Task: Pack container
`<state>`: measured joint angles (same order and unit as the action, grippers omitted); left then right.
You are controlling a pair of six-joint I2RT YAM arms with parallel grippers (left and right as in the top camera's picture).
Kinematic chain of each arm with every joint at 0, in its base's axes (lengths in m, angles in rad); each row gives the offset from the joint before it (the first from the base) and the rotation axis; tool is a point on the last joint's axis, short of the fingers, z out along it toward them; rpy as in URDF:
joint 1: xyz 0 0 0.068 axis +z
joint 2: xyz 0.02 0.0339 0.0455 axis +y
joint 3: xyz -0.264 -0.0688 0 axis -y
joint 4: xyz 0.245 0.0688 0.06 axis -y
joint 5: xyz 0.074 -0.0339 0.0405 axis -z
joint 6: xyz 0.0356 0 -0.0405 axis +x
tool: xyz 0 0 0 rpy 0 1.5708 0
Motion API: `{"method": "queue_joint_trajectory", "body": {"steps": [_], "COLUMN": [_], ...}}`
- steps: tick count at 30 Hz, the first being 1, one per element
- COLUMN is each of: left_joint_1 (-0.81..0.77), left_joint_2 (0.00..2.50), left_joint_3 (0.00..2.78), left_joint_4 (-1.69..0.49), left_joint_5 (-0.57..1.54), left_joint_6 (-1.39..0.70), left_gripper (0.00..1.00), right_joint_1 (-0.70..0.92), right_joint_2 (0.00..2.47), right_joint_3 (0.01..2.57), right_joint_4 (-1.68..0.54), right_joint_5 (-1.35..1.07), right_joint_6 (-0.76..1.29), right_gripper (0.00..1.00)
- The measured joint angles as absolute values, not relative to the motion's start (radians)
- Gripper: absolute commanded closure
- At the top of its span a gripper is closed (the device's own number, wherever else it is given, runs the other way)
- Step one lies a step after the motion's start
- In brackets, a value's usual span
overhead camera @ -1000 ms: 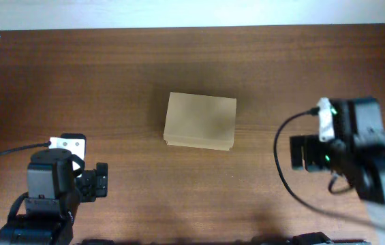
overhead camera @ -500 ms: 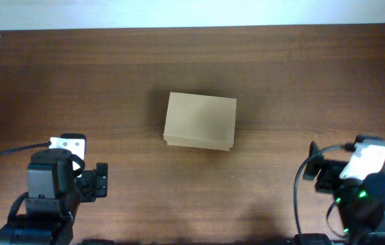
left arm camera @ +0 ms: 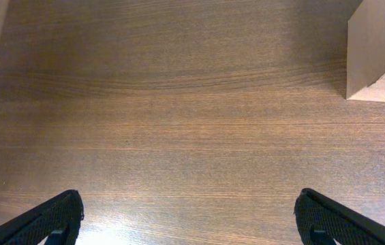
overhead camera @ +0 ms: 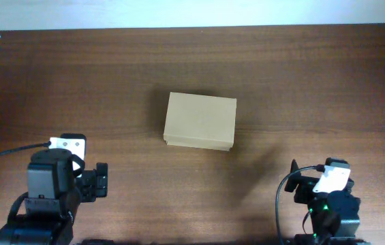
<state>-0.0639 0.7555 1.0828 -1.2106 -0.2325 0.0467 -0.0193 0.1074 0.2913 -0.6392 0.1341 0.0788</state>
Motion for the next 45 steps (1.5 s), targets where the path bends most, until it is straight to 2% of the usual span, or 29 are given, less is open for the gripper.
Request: {"method": "queue_joint_trajectory", "body": {"steps": [12, 45], "left_joint_1": [-0.064, -0.064], "left_joint_2": [0.756, 0.746], "left_joint_3": [1.083, 1.083], "left_joint_4": [-1.211, -1.211], "left_joint_5": [-0.233, -0.233], "left_joint_6": [0.047, 0.047], "left_gripper": [0.01, 0.01], "right_joint_1": [-0.019, -0.019], "right_joint_2": [0.088, 0.088], "right_joint_3": [0.17, 0.166], "right_joint_4": [-0.615, -0.613], "right_joint_5": [0.134, 0.134], "right_joint_6": [0.078, 0.079], "right_gripper": [0.01, 0.01]}}
